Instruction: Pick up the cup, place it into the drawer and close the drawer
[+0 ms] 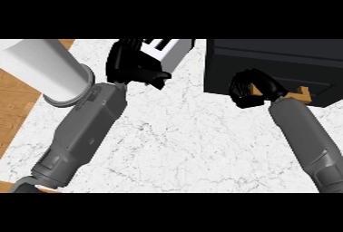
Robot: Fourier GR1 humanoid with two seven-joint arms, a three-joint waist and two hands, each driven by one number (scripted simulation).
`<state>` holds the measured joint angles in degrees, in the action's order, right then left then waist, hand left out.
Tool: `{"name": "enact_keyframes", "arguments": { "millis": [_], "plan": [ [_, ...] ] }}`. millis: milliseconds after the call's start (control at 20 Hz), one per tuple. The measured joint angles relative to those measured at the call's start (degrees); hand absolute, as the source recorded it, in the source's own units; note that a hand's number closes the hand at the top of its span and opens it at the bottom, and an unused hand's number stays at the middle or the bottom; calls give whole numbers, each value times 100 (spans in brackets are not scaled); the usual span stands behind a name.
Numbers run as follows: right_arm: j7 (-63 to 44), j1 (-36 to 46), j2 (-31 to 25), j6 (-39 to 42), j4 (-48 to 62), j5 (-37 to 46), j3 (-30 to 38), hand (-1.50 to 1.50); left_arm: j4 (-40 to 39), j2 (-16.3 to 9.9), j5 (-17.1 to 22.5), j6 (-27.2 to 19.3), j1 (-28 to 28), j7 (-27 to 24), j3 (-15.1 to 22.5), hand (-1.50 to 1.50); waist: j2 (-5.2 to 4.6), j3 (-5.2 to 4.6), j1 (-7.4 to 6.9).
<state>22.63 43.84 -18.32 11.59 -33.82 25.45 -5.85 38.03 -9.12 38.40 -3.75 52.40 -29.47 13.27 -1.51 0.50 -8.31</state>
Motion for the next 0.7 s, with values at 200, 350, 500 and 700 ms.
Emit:
{"name": "enact_keyframes", "arguments": {
  "millis": [200, 350, 500, 700],
  "plan": [
    [74, 28, -45, 273, 92, -195, 133, 150, 132, -62, -2, 93, -85, 62, 35, -150, 5, 5, -51],
    [107, 3, -119, 537, 79, -346, 209, 150, 215, -131, 13, 207, -192, 99, 52, -150, 0, 16, -110],
    [108, -28, -181, 769, 35, -481, 268, 150, 290, -152, 20, 280, -246, 123, 73, -150, -12, 26, -156],
    [84, -81, -261, 1064, -55, -662, 342, 150, 363, -186, 32, 377, -341, 134, 90, -150, -36, 43, -212]
  ]
}}
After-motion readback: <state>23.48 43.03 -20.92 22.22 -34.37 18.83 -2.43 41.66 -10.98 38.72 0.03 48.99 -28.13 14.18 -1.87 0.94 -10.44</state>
